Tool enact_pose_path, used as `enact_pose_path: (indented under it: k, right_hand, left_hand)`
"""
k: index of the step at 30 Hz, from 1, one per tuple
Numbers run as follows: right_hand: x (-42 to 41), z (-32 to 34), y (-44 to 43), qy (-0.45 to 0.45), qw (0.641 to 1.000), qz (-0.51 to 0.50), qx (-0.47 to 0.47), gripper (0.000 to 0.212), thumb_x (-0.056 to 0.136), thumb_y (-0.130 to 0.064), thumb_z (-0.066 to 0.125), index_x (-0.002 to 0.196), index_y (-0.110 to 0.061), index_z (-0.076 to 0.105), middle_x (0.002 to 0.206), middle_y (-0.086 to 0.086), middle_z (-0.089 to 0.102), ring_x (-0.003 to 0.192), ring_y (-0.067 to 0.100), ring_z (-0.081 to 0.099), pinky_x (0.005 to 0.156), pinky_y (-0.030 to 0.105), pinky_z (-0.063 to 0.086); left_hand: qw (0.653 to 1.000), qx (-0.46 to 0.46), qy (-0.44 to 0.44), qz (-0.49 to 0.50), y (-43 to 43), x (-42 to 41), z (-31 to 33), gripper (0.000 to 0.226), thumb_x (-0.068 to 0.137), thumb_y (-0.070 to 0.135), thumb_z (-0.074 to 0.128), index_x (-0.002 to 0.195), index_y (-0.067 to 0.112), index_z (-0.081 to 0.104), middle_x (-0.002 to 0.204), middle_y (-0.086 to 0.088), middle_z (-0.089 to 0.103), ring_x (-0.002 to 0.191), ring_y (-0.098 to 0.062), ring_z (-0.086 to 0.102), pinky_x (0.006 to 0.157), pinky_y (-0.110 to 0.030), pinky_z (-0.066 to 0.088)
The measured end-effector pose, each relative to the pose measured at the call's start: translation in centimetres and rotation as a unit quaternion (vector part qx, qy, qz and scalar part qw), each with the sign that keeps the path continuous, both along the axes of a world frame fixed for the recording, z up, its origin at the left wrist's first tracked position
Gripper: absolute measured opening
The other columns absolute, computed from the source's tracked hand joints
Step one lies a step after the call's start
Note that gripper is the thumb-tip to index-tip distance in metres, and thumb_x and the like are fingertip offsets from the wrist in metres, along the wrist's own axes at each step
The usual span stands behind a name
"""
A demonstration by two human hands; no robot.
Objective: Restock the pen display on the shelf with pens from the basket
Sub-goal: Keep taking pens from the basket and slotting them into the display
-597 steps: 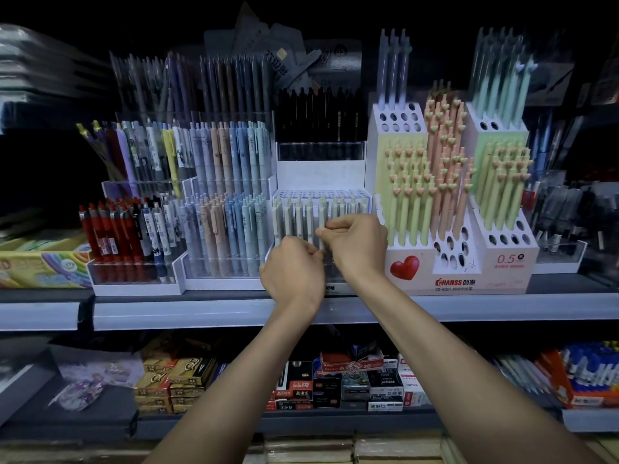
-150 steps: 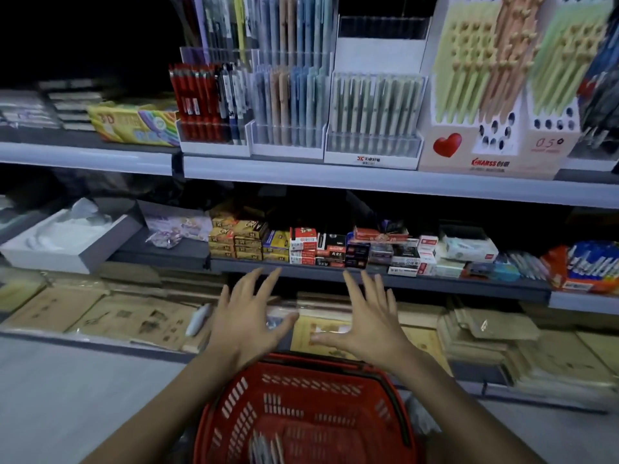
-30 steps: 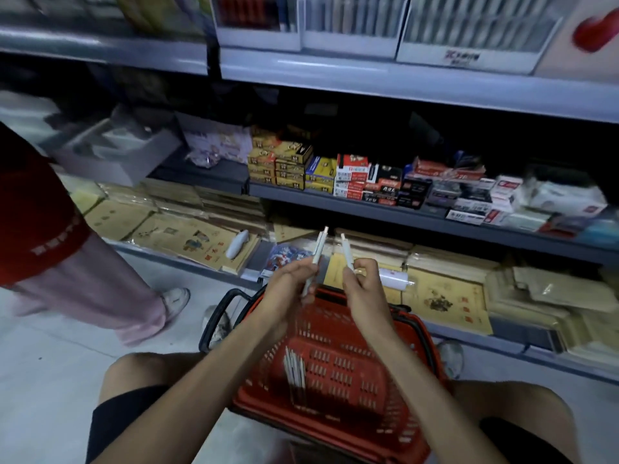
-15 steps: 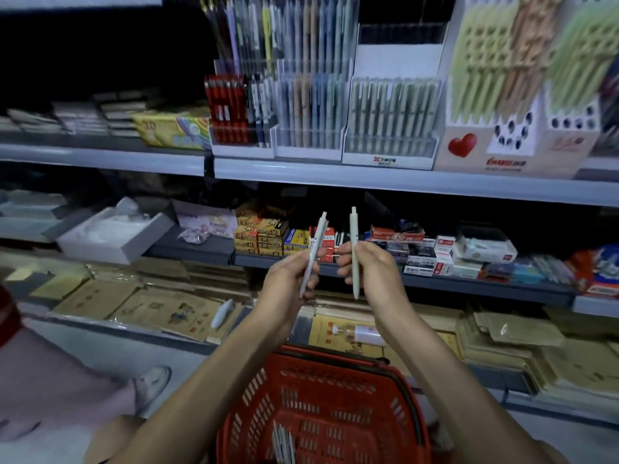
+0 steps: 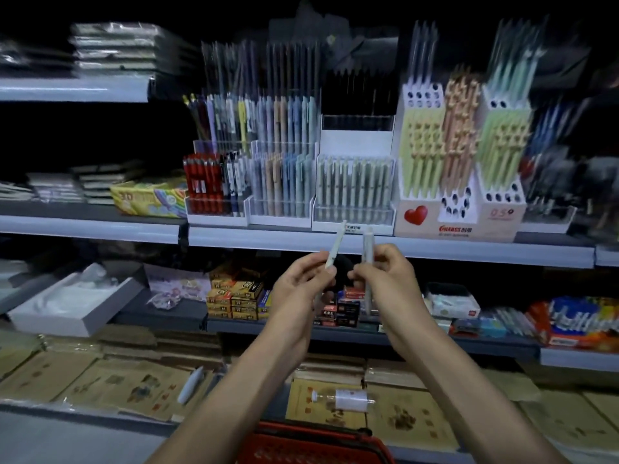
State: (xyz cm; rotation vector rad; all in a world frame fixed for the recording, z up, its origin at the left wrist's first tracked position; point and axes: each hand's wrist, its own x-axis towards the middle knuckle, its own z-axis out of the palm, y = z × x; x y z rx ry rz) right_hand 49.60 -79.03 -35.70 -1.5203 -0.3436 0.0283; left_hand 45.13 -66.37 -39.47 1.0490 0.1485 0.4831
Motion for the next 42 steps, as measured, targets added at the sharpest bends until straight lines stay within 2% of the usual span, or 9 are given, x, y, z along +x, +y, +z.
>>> enact_pose_path:
  k: [3, 8, 13, 16, 21, 26, 33, 39, 42]
  right_hand:
    - [0.9, 1.6, -0.5, -0.037, 0.998, -0.014, -0.042, 0.017, 0.093, -0.005, 0.057, 0.092, -0.019, 0.066, 0.079, 0.0, 0.064, 0.072, 0.016, 0.057, 0.064, 0.031, 0.041]
    - [3.2, 4.0, -1.7, -0.13, 0.989, -0.047, -0.046, 0.007, 0.09, -0.032, 0.077, 0.09, -0.026, 0.075, 0.086, -0.003, 0.076, 0.085, 0.012, 0.072, 0.08, 0.033, 0.056]
    - [6.6, 5.5, -3.4, -0.144, 0.986, -0.071, -0.043, 0.018, 0.087, -0.025, 0.082, 0.099, -0.012, 0.078, 0.089, -0.002, 0.078, 0.085, 0.011, 0.074, 0.084, 0.031, 0.06]
    - [8.7, 6.5, -4.1, -0.157, 0.983, -0.073, -0.058, 0.022, 0.085, -0.022, 0.084, 0.104, -0.017, 0.075, 0.091, -0.004, 0.076, 0.081, 0.002, 0.073, 0.077, 0.02, 0.057]
    - [12.7, 7.9, -3.9, -0.158, 0.982, -0.095, -0.037, 0.025, 0.075, -0.016, 0.091, 0.096, -0.019, 0.077, 0.082, 0.001, 0.079, 0.075, 0.015, 0.077, 0.07, 0.032, 0.06]
    - [16.5, 9.2, -2.8, -0.174, 0.979, -0.105, -0.031, 0.02, 0.076, -0.015, 0.09, 0.092, -0.015, 0.077, 0.082, 0.003, 0.079, 0.074, 0.018, 0.078, 0.08, 0.041, 0.063]
    - [19.8, 10.8, -0.6, -0.209, 0.966, -0.147, -0.034, 0.015, 0.074, -0.014, 0.09, 0.083, -0.016, 0.079, 0.072, -0.001, 0.078, 0.065, 0.015, 0.077, 0.074, 0.041, 0.065]
    - [21.7, 9.6, 0.6, -0.193, 0.969, -0.146, -0.04, 0.017, 0.074, -0.016, 0.091, 0.075, -0.024, 0.076, 0.069, -0.002, 0.076, 0.064, 0.017, 0.076, 0.074, 0.043, 0.064]
    - [22.0, 9.4, 1.0, -0.189, 0.969, -0.152, -0.039, 0.02, 0.074, -0.016, 0.091, 0.071, -0.026, 0.074, 0.067, -0.002, 0.076, 0.063, 0.018, 0.076, 0.072, 0.044, 0.064]
  left_hand:
    - [1.0, -0.004, -0.008, -0.005, -1.2, 1.7, 1.5, 0.021, 0.093, 0.001, 0.07, 0.111, 0.011, 0.072, 0.09, -0.001, 0.073, 0.075, -0.008, 0.069, 0.071, -0.025, 0.053]
    - [0.999, 0.012, 0.004, -0.035, -2.8, 4.6, 3.5, 0.023, 0.093, 0.006, 0.073, 0.115, 0.014, 0.075, 0.098, -0.003, 0.072, 0.083, -0.013, 0.064, 0.082, -0.032, 0.049]
    - [0.994, 0.103, 0.022, -0.029, -3.8, 7.0, 4.8, 0.024, 0.089, 0.014, 0.081, 0.112, 0.015, 0.076, 0.102, 0.004, 0.079, 0.096, -0.009, 0.072, 0.091, -0.027, 0.051]
    - [0.98, 0.195, 0.026, 0.013, -4.1, 9.4, 5.8, 0.015, 0.086, 0.019, 0.085, 0.099, 0.014, 0.079, 0.097, 0.002, 0.08, 0.091, -0.005, 0.075, 0.084, -0.023, 0.053]
    - [0.939, 0.33, -0.003, 0.093, -3.7, 13.8, 7.8, 0.011, 0.089, 0.025, 0.082, 0.089, 0.014, 0.084, 0.08, 0.004, 0.08, 0.078, -0.006, 0.075, 0.075, -0.029, 0.057]
    - [0.909, 0.395, -0.01, 0.132, -2.4, 17.8, 9.8, 0.009, 0.091, 0.023, 0.08, 0.092, 0.016, 0.085, 0.077, 0.009, 0.078, 0.078, -0.006, 0.075, 0.08, -0.035, 0.062]
    - [0.873, 0.444, -0.01, 0.203, -1.2, 21.4, 11.1, 0.027, 0.088, 0.027, 0.073, 0.07, 0.007, 0.076, 0.072, -0.018, 0.071, 0.059, -0.017, 0.05, 0.071, -0.051, 0.06]
    - [0.869, 0.445, 0.025, 0.216, -0.9, 21.9, 11.0, 0.024, 0.086, 0.023, 0.075, 0.065, 0.011, 0.077, 0.059, -0.008, 0.069, 0.058, -0.032, 0.06, 0.064, -0.044, 0.06]
    - [0.863, 0.447, 0.047, 0.23, -0.8, 22.0, 10.7, 0.024, 0.086, 0.025, 0.076, 0.064, 0.016, 0.077, 0.058, -0.001, 0.07, 0.063, -0.027, 0.071, 0.061, -0.043, 0.061]
